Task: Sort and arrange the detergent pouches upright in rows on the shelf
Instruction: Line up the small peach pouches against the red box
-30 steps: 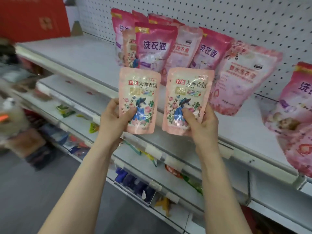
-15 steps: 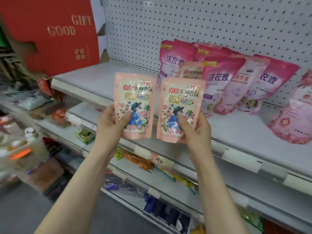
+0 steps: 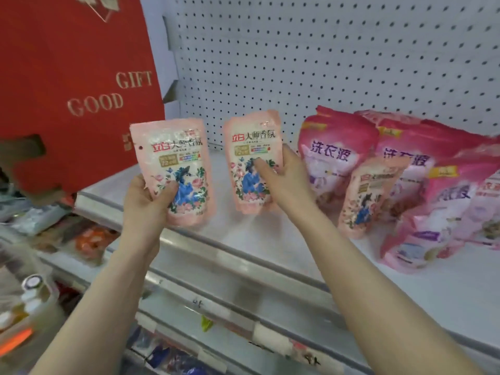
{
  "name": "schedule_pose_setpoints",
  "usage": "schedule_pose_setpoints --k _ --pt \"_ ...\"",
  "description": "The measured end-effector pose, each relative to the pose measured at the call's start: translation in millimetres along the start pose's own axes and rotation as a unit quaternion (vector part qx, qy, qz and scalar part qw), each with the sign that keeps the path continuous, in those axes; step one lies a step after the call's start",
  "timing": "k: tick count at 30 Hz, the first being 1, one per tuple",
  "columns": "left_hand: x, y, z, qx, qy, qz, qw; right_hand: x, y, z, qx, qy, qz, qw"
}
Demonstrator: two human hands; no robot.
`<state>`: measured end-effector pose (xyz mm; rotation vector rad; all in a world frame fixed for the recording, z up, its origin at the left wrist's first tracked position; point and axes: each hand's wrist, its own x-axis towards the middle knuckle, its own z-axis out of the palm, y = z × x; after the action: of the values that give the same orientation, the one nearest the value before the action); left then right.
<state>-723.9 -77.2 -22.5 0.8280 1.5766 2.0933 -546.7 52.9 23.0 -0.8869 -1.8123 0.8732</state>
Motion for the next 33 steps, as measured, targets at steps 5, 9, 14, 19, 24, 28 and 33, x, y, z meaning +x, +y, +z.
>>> schedule_pose_setpoints --k 5,9,14,19,24,28,33 --pt "84.0 -13.3 -15.3 0.002 0.034 -0.035 0.999 99.9 2.7 62.6 -0.043 -0.013 0.040 0.998" --pt "128.1 -24.1 -26.2 0.012 0.045 -0.053 0.997 163.6 17.2 109.5 -0.053 -0.031 0.069 0.996" --pt "161.7 -32.4 -35.3 0.005 0.026 -0.069 0.997 223.1 38.8 167.0 0.000 -0.059 0.134 0.989" --pt "183.5 -41.8 -41.5 0.003 -0.016 -0.087 0.996 242.1 51.9 210.9 -0.018 -0.022 0.146 0.989" --pt "200.8 -44.2 -42.0 0.008 -0.051 -0.096 0.994 248.8 59.0 223.6 -0.070 -0.009 0.133 0.989" --pt "210.8 -47.7 -41.3 0.015 -0.079 -0.103 0.991 239.1 36.6 197.7 -0.109 0.101 0.013 0.989" --pt "219.2 -51.6 -31.2 0.016 -0.139 -0.108 0.984 210.8 -11.5 170.0 -0.078 -0.130 -0.104 0.983"
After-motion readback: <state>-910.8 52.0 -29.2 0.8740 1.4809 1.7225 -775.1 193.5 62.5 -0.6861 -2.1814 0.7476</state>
